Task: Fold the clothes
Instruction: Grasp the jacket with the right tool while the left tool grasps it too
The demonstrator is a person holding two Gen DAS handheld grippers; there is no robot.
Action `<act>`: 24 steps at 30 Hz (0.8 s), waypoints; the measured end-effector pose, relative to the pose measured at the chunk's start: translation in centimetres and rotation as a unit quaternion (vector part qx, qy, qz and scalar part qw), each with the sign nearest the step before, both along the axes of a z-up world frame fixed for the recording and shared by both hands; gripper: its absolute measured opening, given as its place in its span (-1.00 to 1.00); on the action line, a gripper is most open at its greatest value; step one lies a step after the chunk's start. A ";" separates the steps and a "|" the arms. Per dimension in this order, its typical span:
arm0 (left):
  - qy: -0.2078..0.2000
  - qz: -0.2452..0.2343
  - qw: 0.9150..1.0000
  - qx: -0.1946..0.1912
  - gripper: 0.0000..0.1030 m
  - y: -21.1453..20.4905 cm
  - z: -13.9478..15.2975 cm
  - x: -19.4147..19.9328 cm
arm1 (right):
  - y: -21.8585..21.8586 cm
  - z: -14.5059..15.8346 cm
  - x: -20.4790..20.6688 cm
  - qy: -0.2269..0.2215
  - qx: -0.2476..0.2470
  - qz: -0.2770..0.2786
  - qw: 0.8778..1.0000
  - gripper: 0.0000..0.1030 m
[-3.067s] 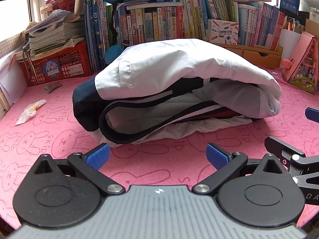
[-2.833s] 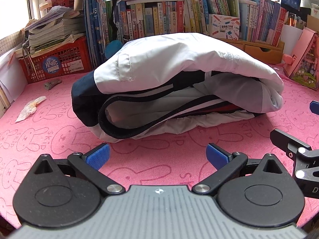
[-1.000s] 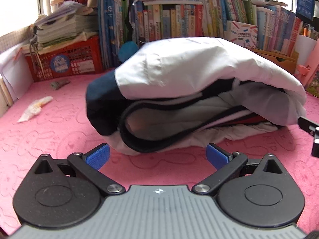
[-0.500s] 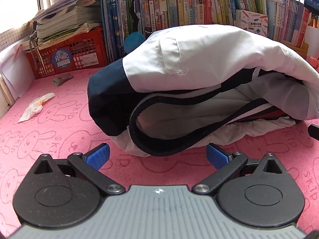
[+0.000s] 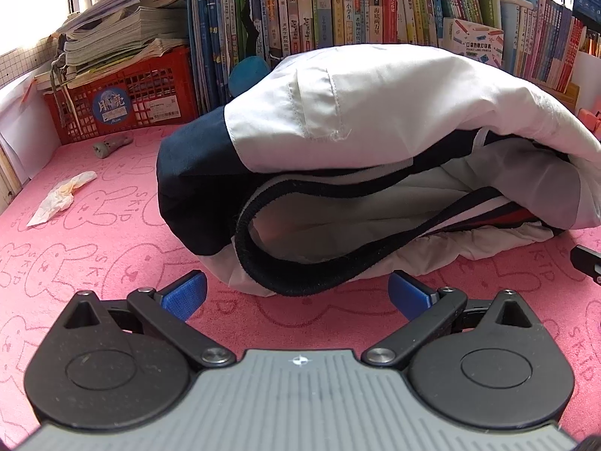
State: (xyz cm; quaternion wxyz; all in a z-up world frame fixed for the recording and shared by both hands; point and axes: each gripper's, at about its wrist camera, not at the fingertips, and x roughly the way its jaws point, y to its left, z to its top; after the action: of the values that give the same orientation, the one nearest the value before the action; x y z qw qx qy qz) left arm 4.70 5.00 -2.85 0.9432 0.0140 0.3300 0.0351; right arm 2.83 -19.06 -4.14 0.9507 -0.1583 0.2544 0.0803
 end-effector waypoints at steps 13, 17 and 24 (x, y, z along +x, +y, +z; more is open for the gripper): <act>-0.075 -0.078 0.991 0.080 1.00 0.1 2.2 0.1 | 8.2 7.1 12.7 -0.081 -0.043 0.067 0.994 1.00; -0.078 -0.025 0.987 0.140 1.00 -1.0 0.4 3.6 | 7.5 7.2 14.2 -0.069 -0.015 0.061 0.996 1.00; -0.151 0.064 0.977 0.136 0.43 1.7 1.3 4.2 | 4.0 4.8 11.1 -0.053 0.003 0.067 0.996 1.00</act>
State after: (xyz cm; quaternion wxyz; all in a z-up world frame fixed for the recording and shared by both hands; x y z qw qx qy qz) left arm 8.91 6.72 -1.53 0.9673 0.1159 0.1758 0.1413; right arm 13.96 -15.09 0.62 0.9557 -0.1764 0.1923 0.1360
